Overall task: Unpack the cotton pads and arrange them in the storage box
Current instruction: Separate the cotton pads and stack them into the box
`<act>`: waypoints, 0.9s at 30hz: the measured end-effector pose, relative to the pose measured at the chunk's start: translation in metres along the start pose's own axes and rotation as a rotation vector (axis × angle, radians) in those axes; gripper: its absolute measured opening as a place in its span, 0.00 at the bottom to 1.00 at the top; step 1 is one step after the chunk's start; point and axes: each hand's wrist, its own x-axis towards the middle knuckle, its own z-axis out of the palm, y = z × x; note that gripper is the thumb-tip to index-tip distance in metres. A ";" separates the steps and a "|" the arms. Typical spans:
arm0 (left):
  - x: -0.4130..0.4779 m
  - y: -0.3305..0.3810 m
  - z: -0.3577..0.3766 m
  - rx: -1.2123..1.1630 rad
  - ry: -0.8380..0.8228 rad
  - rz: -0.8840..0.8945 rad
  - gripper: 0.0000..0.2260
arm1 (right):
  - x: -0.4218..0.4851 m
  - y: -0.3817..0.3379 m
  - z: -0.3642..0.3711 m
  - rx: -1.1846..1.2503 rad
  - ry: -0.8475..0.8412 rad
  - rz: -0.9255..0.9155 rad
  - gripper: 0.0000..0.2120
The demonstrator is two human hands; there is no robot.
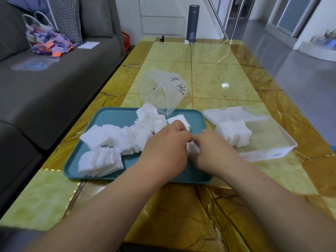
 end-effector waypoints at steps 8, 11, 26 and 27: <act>0.012 0.006 0.006 0.111 -0.197 -0.142 0.17 | -0.021 0.007 -0.003 0.068 0.047 0.000 0.08; 0.012 0.008 0.006 0.118 -0.218 -0.127 0.19 | -0.028 0.009 -0.009 0.146 0.051 0.008 0.09; -0.016 -0.016 -0.003 -0.795 -0.129 -0.219 0.07 | -0.041 0.017 -0.019 0.817 0.149 0.030 0.23; -0.017 -0.017 -0.005 -0.811 -0.132 -0.235 0.06 | -0.041 0.017 -0.019 0.875 0.144 0.058 0.22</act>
